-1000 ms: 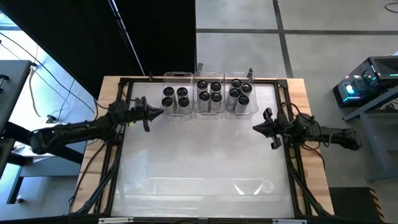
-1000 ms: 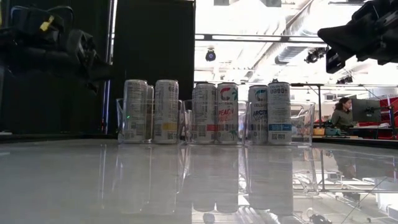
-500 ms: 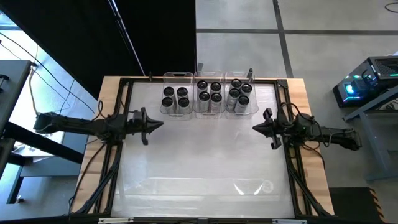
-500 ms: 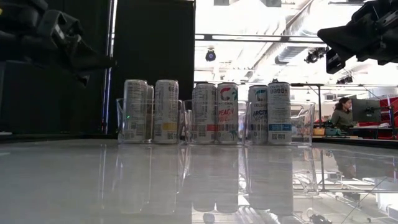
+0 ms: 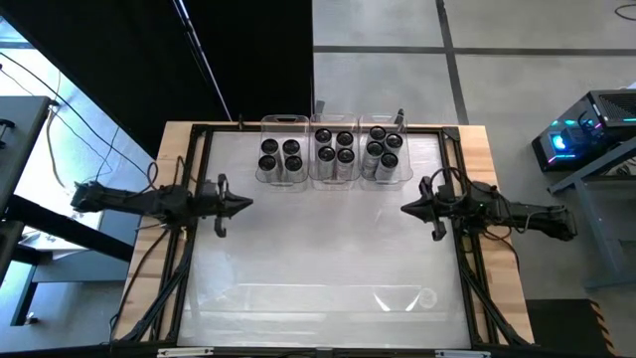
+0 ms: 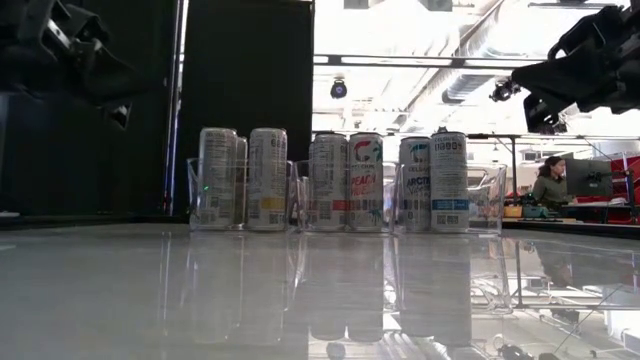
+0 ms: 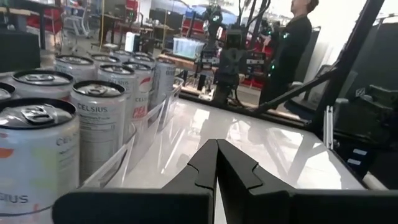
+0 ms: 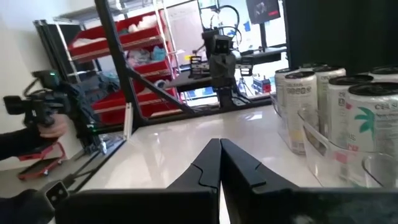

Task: Sort soda cans
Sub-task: Return to Home Position

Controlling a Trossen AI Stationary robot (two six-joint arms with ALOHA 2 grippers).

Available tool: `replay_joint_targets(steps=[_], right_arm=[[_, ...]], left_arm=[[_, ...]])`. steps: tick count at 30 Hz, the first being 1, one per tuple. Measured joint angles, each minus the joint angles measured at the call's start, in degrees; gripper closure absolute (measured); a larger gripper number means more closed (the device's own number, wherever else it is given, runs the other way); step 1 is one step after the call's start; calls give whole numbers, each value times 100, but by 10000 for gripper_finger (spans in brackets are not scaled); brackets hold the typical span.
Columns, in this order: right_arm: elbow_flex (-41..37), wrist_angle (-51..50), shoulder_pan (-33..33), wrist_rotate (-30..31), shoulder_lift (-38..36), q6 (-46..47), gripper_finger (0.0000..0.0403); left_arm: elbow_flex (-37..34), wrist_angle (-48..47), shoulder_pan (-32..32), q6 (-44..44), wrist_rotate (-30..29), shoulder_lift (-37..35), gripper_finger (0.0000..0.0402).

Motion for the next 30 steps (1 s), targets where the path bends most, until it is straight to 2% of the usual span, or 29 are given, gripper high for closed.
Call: replay_joint_targets(steps=[5, 11, 15, 26, 30], right_arm=[[-1, -1, 1, -48, -5, -32, 403], [2, -3, 2, -336, -1, 7, 403], [2, -9, 2, -290, 6, 149, 403], [2, -37, 1, -114, 30, 260, 403], [4, -68, 0, 594, 30, -128, 403]], left_arm=[[2, -695, 2, 148, 22, -937, 402], [28, -816, 7, 327, 150, -900, 401], [28, -828, 7, 681, 284, -866, 401], [28, -843, 7, 606, 410, -755, 401], [28, -841, 7, 604, 410, -755, 402]])
